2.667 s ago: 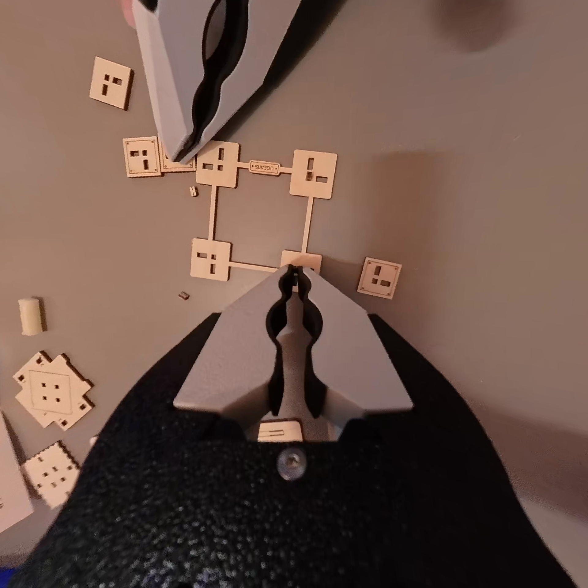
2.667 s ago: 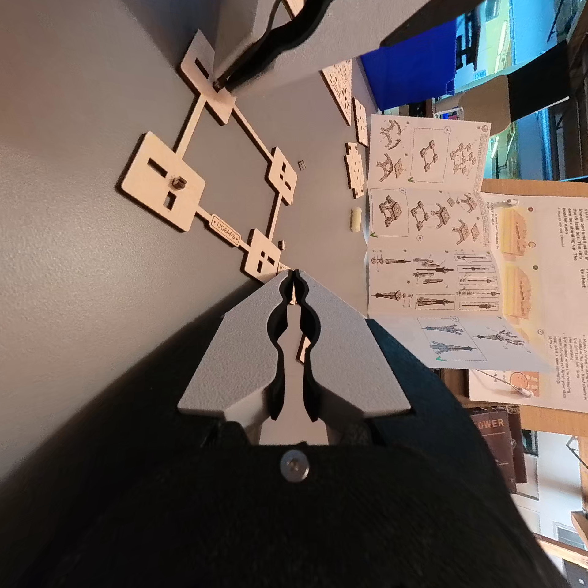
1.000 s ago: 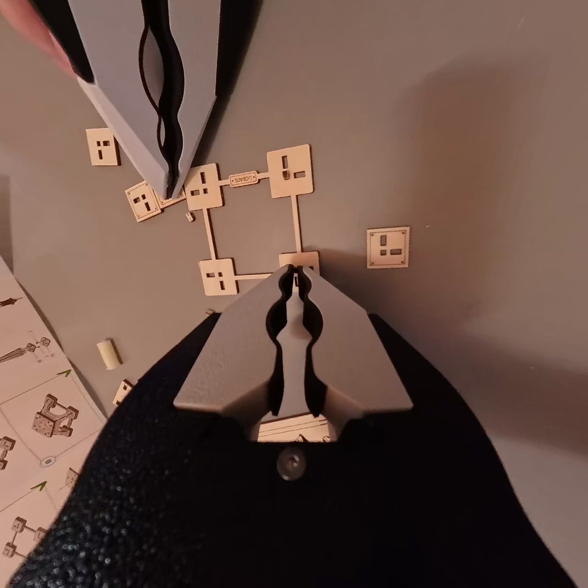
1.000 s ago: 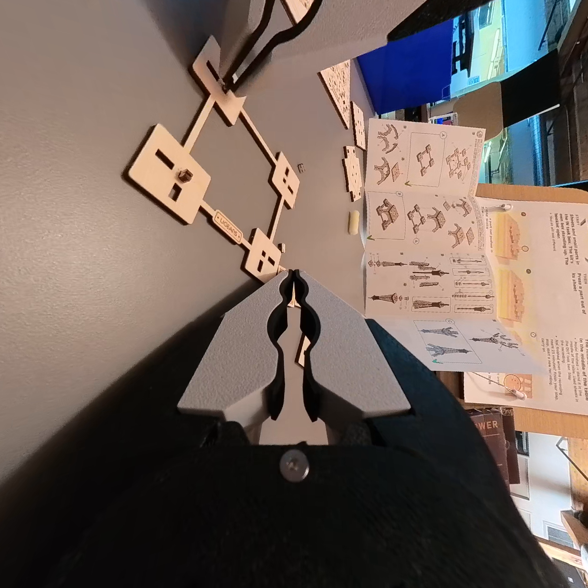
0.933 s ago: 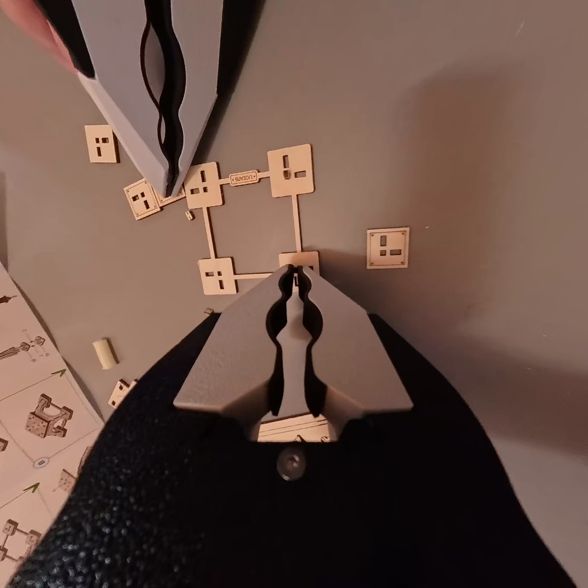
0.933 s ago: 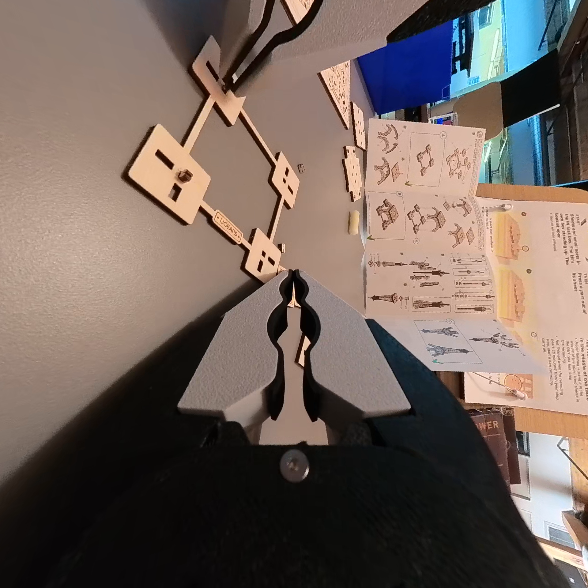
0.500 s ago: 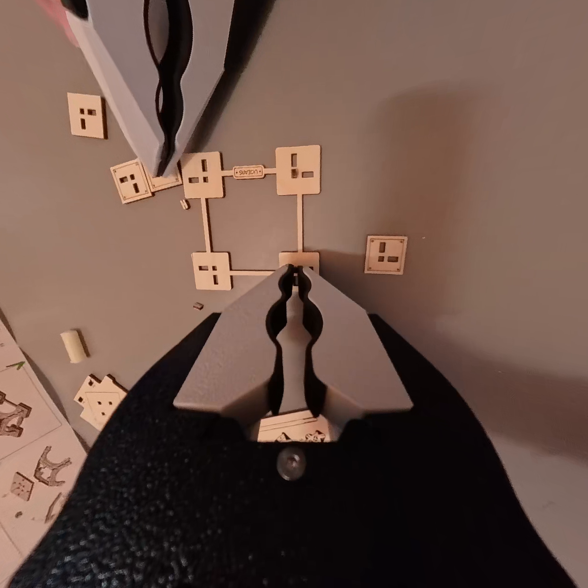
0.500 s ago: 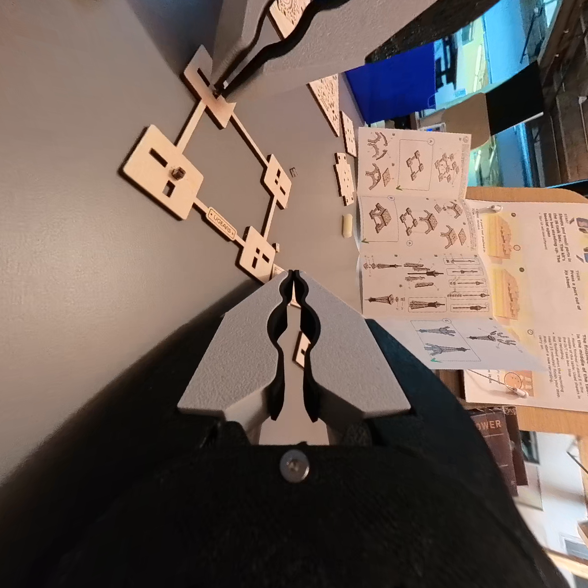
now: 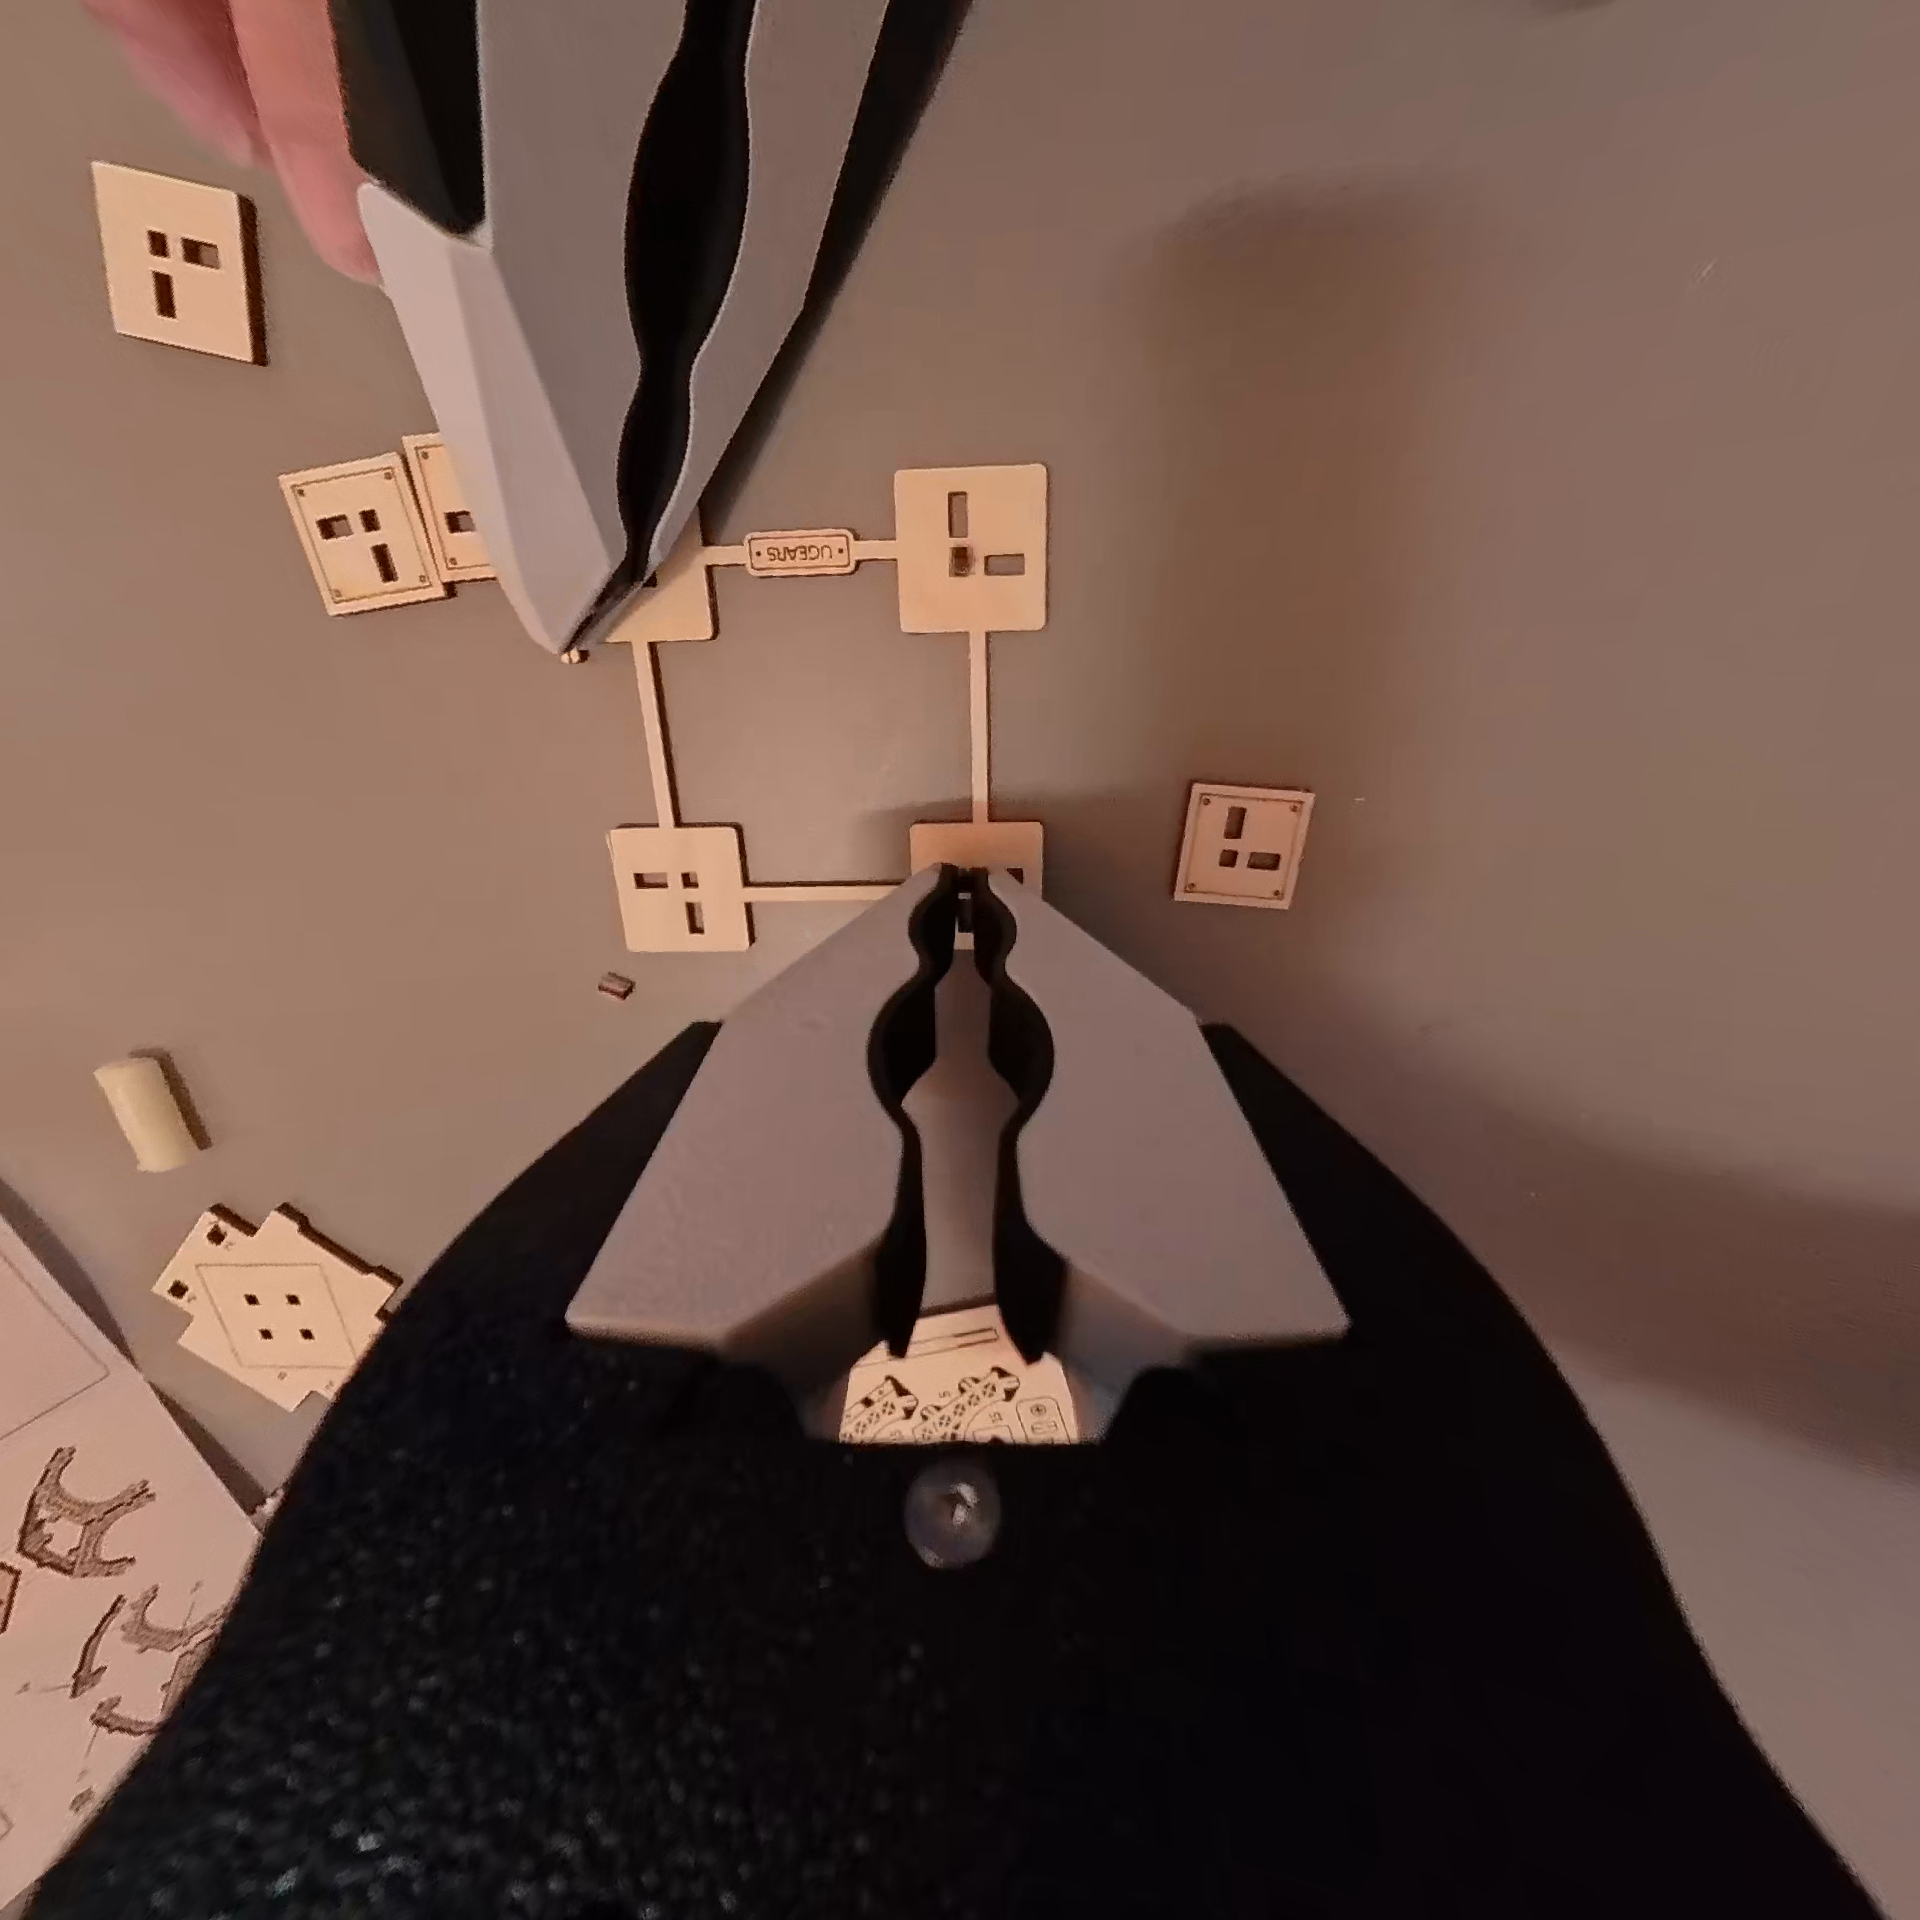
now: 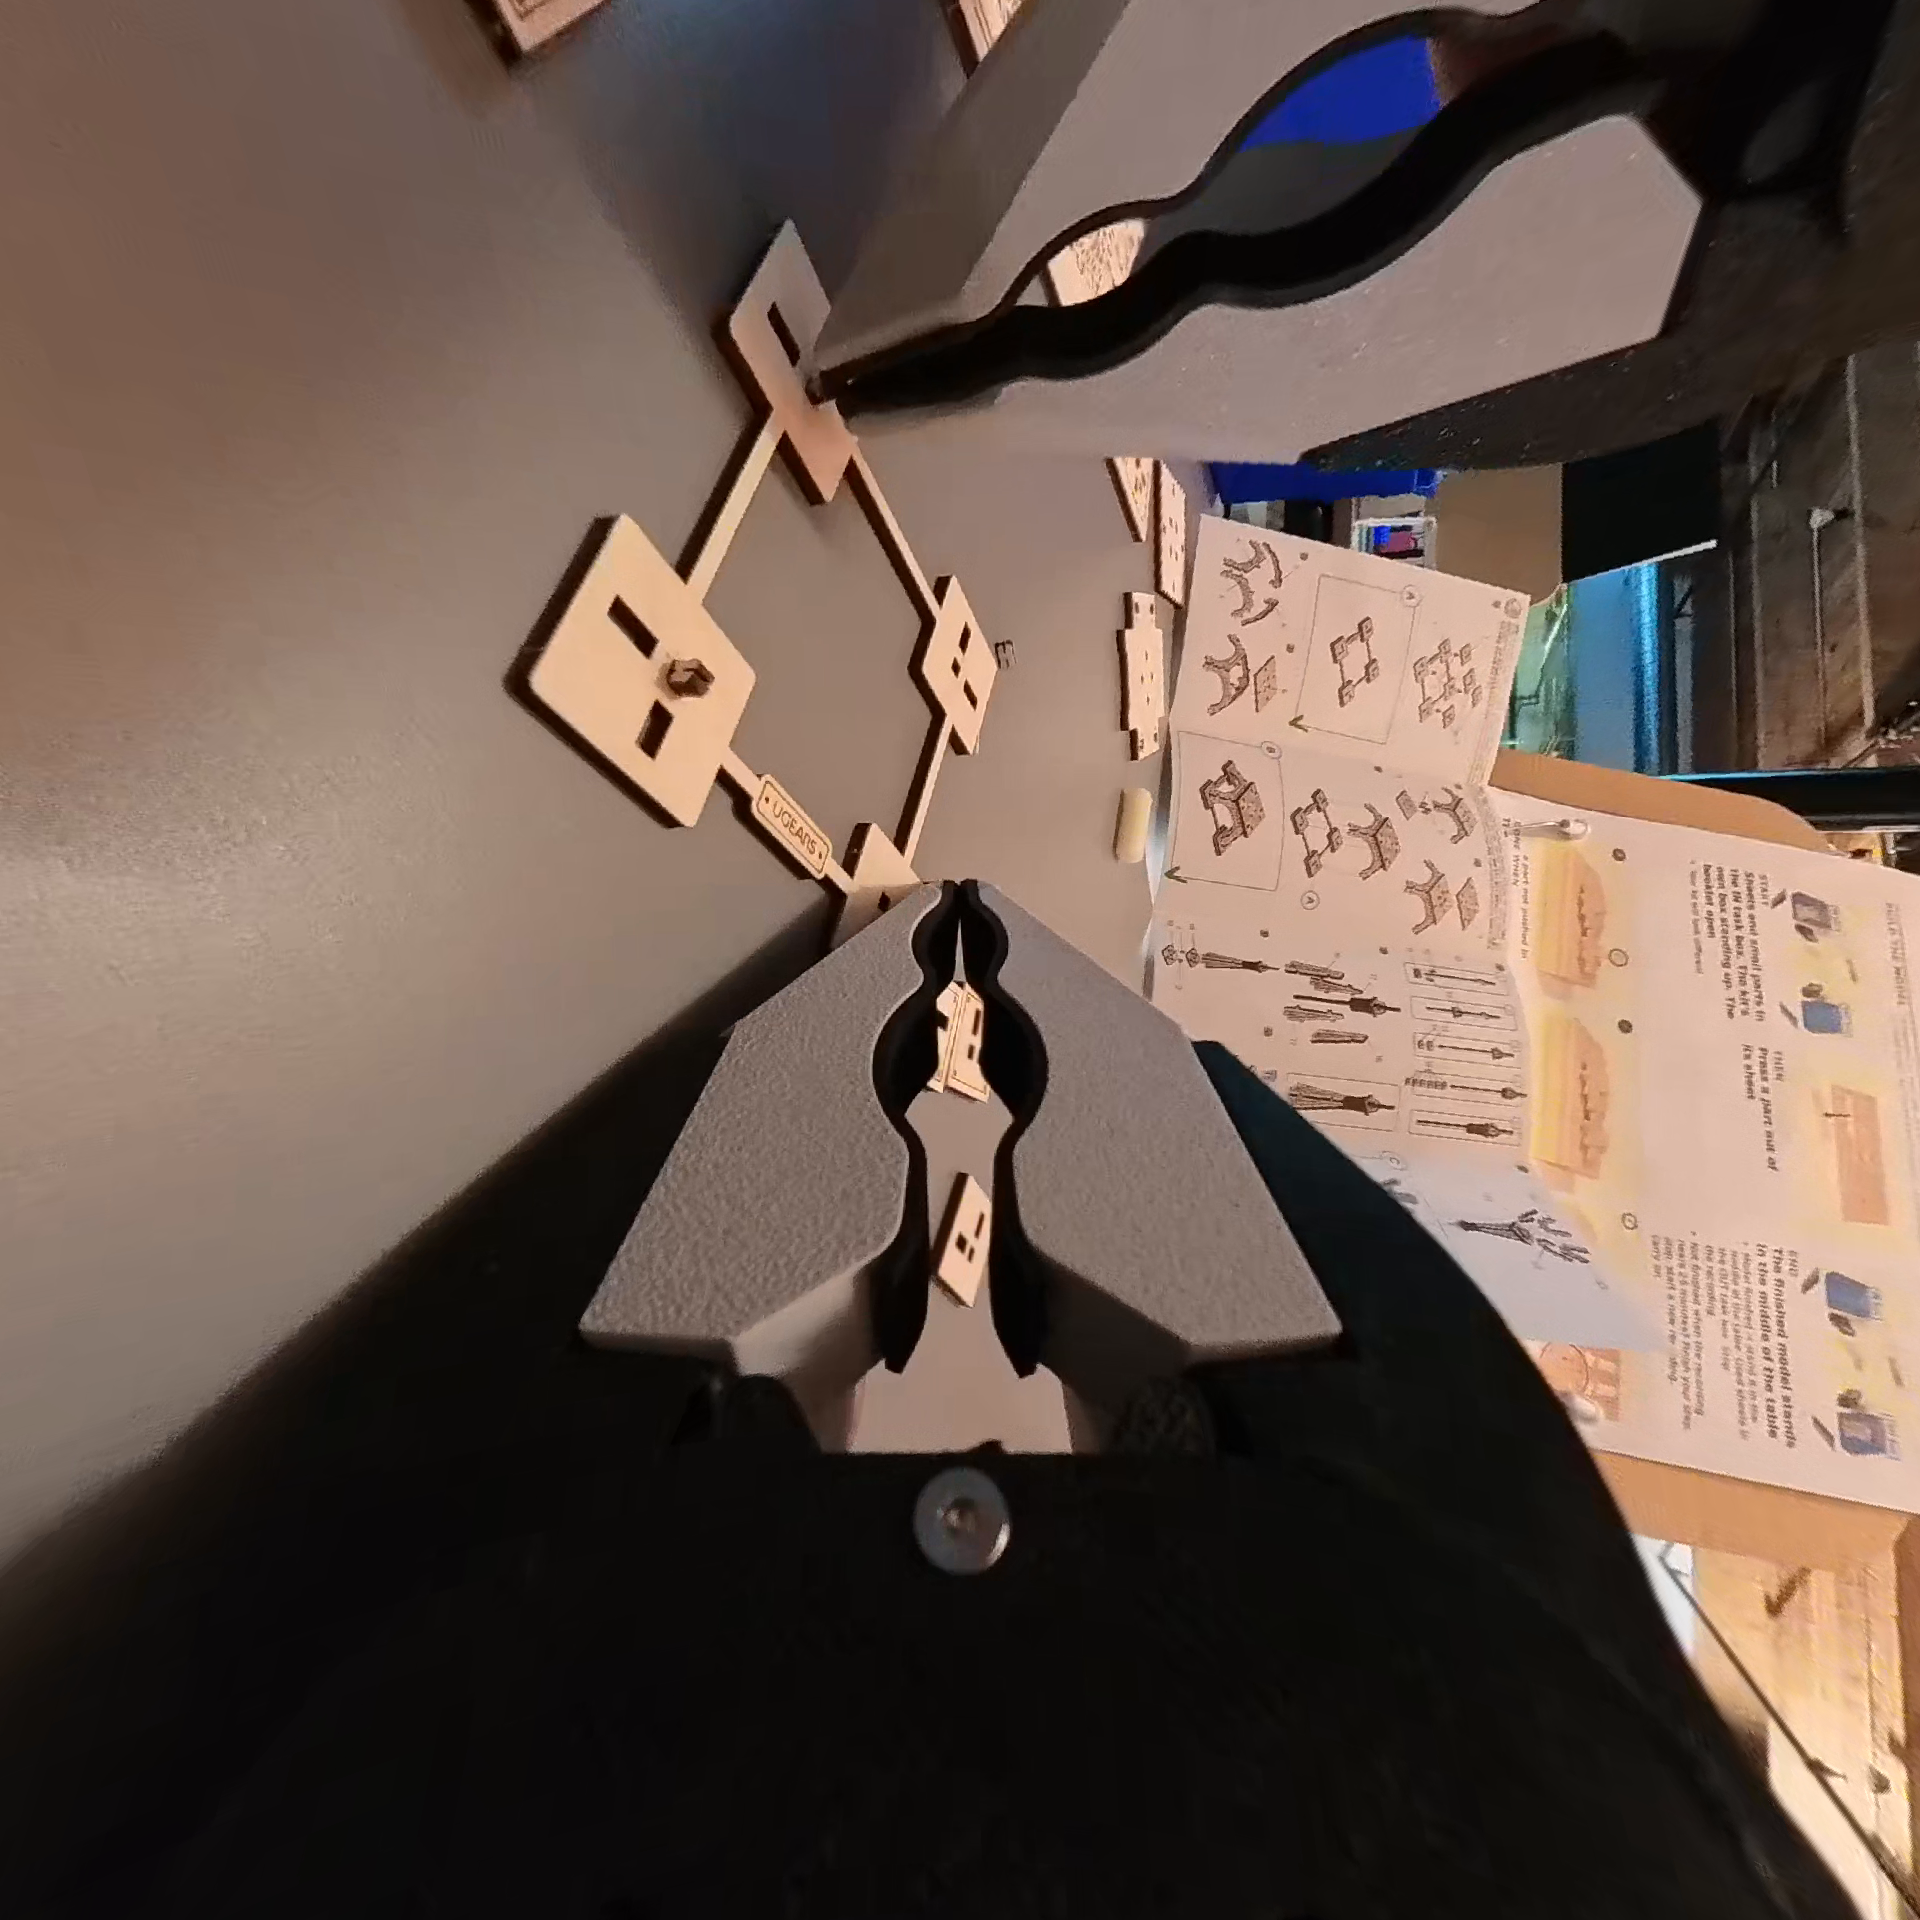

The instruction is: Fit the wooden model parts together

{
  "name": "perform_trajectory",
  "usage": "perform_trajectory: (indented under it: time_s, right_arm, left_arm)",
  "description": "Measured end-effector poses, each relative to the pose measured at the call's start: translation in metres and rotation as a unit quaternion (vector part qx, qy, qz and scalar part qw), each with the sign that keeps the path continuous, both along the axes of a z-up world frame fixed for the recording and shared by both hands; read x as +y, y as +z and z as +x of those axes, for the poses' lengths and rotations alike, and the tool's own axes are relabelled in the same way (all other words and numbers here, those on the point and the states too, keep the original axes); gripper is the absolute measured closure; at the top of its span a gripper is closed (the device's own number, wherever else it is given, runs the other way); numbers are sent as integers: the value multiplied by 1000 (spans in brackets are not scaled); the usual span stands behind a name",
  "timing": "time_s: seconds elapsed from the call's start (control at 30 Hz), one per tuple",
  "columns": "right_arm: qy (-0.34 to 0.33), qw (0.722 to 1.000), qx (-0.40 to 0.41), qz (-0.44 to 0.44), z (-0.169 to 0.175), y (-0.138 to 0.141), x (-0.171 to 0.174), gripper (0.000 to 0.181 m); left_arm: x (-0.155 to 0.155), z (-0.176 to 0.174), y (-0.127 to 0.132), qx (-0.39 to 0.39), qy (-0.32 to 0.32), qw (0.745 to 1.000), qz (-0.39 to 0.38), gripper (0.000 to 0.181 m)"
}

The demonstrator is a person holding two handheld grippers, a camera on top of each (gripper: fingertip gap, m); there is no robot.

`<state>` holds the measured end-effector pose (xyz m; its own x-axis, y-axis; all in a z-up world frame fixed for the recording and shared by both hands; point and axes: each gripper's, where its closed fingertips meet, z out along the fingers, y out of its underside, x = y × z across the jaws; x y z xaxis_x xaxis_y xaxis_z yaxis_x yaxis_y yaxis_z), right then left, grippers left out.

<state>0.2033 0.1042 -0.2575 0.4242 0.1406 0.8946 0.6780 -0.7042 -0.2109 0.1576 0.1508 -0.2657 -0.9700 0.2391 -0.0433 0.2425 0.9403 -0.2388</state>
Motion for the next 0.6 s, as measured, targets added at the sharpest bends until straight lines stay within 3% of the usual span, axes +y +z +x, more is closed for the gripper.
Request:
perform_trajectory:
  time_s: [0.03,0.6]
  right_arm:
    - [0,1000,-1,0,0,0,0,181]
    - [-6,1000,-10,-14,5,0,0,181]
  left_arm:
    - [0,0,0,3,1,1000,6,181]
    - [3,-1,-1,-8,5,991,131,181]
